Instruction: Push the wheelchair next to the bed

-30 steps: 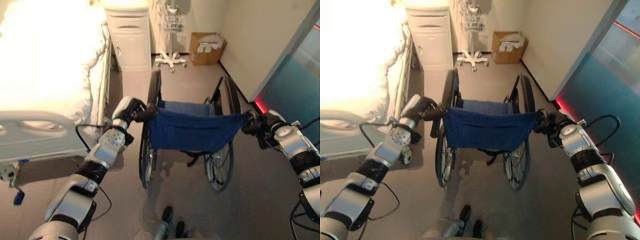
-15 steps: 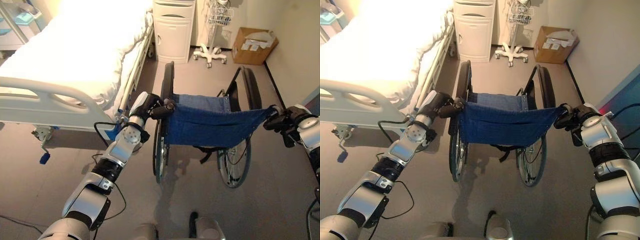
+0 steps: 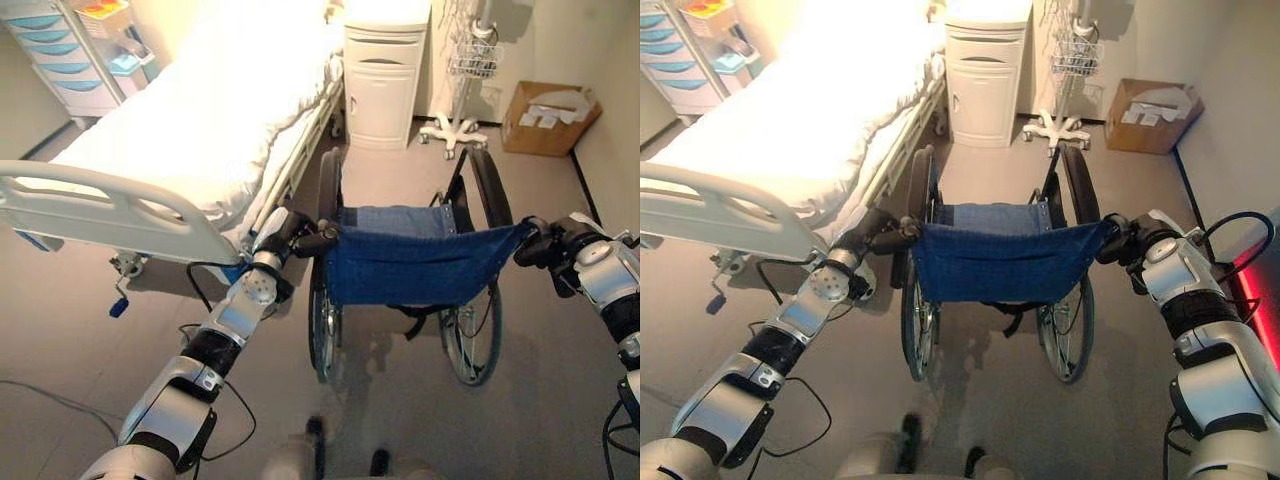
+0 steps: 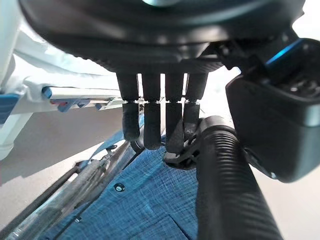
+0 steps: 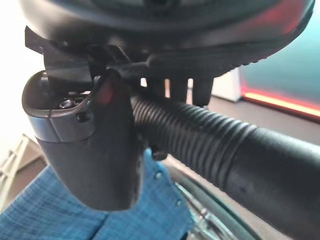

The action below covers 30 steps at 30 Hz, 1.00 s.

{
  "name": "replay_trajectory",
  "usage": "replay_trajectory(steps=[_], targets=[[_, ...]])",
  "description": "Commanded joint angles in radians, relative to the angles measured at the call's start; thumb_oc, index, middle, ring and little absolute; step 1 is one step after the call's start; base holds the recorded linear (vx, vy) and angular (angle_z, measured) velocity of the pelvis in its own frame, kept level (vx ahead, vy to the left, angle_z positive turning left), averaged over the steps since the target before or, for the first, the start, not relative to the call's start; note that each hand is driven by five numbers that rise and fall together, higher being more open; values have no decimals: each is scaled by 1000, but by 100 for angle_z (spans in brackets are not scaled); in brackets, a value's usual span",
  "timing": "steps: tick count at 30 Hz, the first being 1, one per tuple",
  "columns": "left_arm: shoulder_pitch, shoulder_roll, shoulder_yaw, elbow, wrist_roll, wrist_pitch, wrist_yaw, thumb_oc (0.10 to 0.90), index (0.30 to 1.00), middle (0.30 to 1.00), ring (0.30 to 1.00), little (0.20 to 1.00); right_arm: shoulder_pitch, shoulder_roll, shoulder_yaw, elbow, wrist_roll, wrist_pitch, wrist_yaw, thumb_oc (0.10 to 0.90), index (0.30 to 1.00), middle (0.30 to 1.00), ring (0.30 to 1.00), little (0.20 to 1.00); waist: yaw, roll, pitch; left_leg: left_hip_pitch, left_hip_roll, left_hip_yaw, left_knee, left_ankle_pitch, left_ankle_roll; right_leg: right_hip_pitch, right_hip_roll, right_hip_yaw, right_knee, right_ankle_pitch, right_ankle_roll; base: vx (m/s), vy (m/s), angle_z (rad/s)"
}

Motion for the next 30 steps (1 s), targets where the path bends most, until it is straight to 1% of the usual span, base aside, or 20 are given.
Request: replay_trajectory(steps=[1, 4, 6, 8, 9, 12, 13, 15, 16, 17, 18, 19, 21, 23, 24, 25, 26, 27, 28, 30], targets=[[94, 15, -159, 3, 69, 52, -98, 400, 300, 300, 300, 300, -106, 132, 89, -155, -70, -165, -1, 400, 300, 300, 300, 300, 64, -33, 89, -9, -57, 55, -48, 163, 94, 7, 48, 157, 48, 33, 68, 402, 168, -121], [110, 21, -145, 43, 57, 49, -99, 400, 300, 300, 300, 300, -95, 155, 81, -151, -41, -149, 28, 400, 300, 300, 300, 300, 65, -37, 49, 27, -55, 85, -22, 95, 126, 22, 27, 139, 78, 2, 80, 387, 183, -69], [113, 33, -134, 61, 48, 64, -91, 400, 300, 300, 300, 300, -68, 174, 74, -138, -29, -167, 5, 400, 300, 300, 300, 300, 77, -50, 19, 70, -62, 98, -27, 47, 159, 56, 12, 128, 105, -14, 97, 400, 193, 4], [110, 40, -126, 82, 47, 63, -87, 400, 300, 300, 300, 300, -58, 184, 65, -130, -10, -172, -6, 400, 300, 300, 300, 300, 82, -56, 1, 94, -66, 104, -42, 35, 173, 65, 1, 112, 123, -12, 111, 276, 145, 14], [96, 40, -119, 115, 42, 64, -74, 400, 300, 300, 300, 300, -52, 202, 53, -107, 8, -182, -17, 400, 300, 300, 300, 300, 87, -65, -17, 117, -65, 115, -58, 22, 185, 62, -17, 81, 160, 3, 133, 259, 150, 13], [78, 32, -113, 159, 23, 81, -37, 400, 300, 300, 300, 300, -43, 234, 36, -60, 30, -202, -39, 400, 300, 300, 300, 300, 86, -71, -36, 141, -53, 138, -61, 5, 200, 40, -37, 47, 266, 45, 160, 259, 183, 6], [73, 31, -106, 178, 32, 82, -21, 400, 300, 300, 300, 300, -31, 249, 30, -43, 61, -206, -53, 400, 300, 300, 300, 300, 87, -78, -44, 154, -48, 150, -62, -6, 208, 10, -54, 28, 340, 103, 187, 205, 132, 5], [69, 31, -102, 191, 30, 75, -9, 400, 300, 300, 300, 300, -24, 256, 25, -39, 83, -203, -57, 400, 300, 300, 300, 300, 80, -80, -46, 164, -46, 152, -64, -13, 212, -14, -56, 35, 357, 118, 192, 216, 84, 3], [63, 28, -102, 200, 32, 70, -5, 400, 300, 300, 300, 300, -17, 261, 24, -43, 102, -192, -65, 400, 300, 300, 300, 300, 74, -83, -45, 170, -47, 143, -63, -15, 209, -25, -52, 47, 332, 108, 186, 293, 41, 5], [51, 21, -107, 207, 38, 71, 2, 400, 300, 300, 300, 300, -14, 261, 20, -48, 129, -174, -76, 400, 300, 300, 300, 300, 65, -83, -41, 168, -48, 124, -56, -15, 200, -40, -47, 57, 281, 84, 170, 224, 4, 2], [48, 20, -109, 210, 37, 70, 4, 400, 300, 300, 300, 300, -14, 262, 18, -49, 133, -170, -79, 400, 300, 300, 300, 300, 62, -83, -39, 168, -49, 119, -53, -15, 197, -43, -45, 59, 269, 77, 166, 192, -38, -17], [27, 12, -116, 220, 45, 65, 15, 400, 300, 300, 300, 300, -22, 265, 9, -41, 153, -160, -102, 400, 300, 300, 300, 300, 49, -78, -22, 164, -52, 80, -37, -18, 190, -86, -37, 82, 202, 49, 142, 106, -42, -23], [10, 12, -122, 218, 45, 63, 25, 400, 300, 300, 300, 300, -32, 259, 7, -43, 177, -151, -123, 400, 300, 300, 300, 300, 36, -77, -5, 166, -57, 46, -31, -21, 188, -118, -36, 94, 171, 45, 133, 90, -56, -13], [-16, 11, -129, 211, 45, 68, 40, 400, 300, 300, 300, 300, -43, 249, -2, -46, 214, -141, -144, 400, 300, 300, 300, 300, 16, -74, 16, 184, -70, -7, -37, -32, 192, -172, -41, 131, 135, 76, 134, 93, -60, 13], [-21, 12, -131, 210, 44, 68, 43, 400, 300, 300, 300, 300, -44, 245, -3, -47, 221, -137, -148, 400, 300, 300, 300, 300, 10, -73, 20, 188, -74, -17, -39, -33, 193, -183, -40, 141, 129, 86, 136, 91, -58, 62], [-35, 15, -137, 206, 38, 67, 47, 400, 300, 300, 300, 300, -49, 235, -6, -57, 227, -124, -152, 400, 300, 300, 300, 300, -4, -73, 31, 198, -85, -41, -42, -40, 198, -210, -41, 167, 109, 116, 143, 219, -109, 70], [-55, 25, -142, 196, 23, 64, 56, 400, 300, 300, 300, 300, -58, 215, -4, -79, 234, -100, -166, 400, 300, 300, 300, 300, -41, -79, 47, 236, -115, -90, -48, -77, 211, -296, -62, 213, 68, 208, 173, 334, -151, 75], [-59, 27, -141, 195, 26, 61, 55, 400, 300, 300, 300, 300, -60, 207, -4, -91, 232, -84, -164, 400, 300, 300, 300, 300, -58, -85, 53, 257, -129, -109, -44, -102, 217, -336, -76, 229, 42, 250, 190, 324, -131, 49], [-58, 27, -140, 195, 27, 60, 55, 400, 300, 300, 300, 300, -59, 205, -3, -93, 231, -80, -163, 400, 300, 300, 300, 300, -62, -83, 55, 263, -129, -114, -40, -109, 218, -335, -76, 229, 37, 254, 192, 319, -109, 54], [-57, 28, -139, 182, 30, 65, 56, 400, 300, 300, 300, 300, -58, 188, -8, -118, 233, -29, -146, 400, 300, 300, 300, 300, -85, -82, 60, 298, -135, -143, -29, -137, 223, -371, -79, 247, -19, 270, 203, 466, -151, 46]])
